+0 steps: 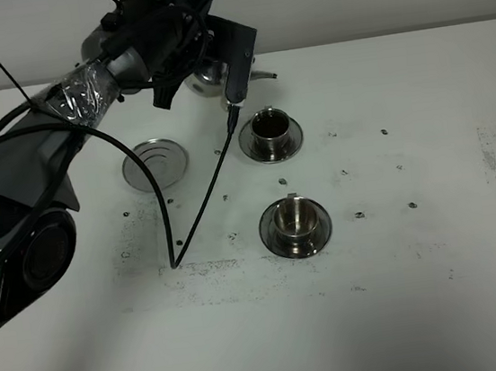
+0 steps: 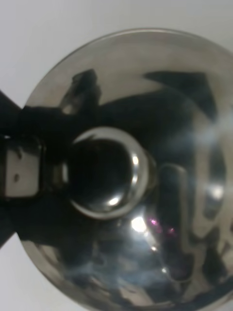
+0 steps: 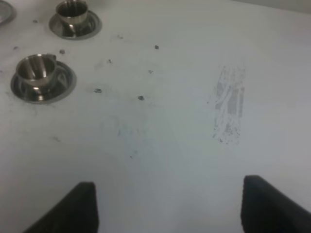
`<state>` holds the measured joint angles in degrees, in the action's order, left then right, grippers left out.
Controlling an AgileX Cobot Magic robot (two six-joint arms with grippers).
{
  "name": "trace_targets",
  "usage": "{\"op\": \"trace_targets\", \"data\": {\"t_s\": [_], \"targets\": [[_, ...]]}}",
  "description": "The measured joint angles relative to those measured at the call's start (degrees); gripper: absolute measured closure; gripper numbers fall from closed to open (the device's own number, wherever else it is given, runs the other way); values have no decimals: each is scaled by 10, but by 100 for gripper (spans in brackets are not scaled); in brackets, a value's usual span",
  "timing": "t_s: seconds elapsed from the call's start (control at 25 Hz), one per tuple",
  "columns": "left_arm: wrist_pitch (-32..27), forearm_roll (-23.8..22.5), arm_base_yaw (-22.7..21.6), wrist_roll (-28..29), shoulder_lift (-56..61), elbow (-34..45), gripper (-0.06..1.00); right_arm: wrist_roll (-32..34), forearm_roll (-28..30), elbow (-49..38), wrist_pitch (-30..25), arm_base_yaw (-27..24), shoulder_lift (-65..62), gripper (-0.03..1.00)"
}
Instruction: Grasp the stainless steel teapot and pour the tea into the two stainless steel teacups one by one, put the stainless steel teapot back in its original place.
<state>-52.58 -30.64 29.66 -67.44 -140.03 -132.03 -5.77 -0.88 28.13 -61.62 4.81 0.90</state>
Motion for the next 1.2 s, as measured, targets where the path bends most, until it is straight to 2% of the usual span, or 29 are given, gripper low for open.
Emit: {"op": "trace_targets", "data": {"t_s": [0.36,0.56,0.68,1.2], "targets": [[-92,110,-6,240,19,0,77,0,0,0,0,0,0,38],[-109,122,-20,365,18,0,77,0,0,0,0,0,0,38],[-109,122,-26,385,12,0,77,0,0,0,0,0,0,38],[-99,124,-32,387,-31,0,77,0,0,0,0,0,0,38]]}}
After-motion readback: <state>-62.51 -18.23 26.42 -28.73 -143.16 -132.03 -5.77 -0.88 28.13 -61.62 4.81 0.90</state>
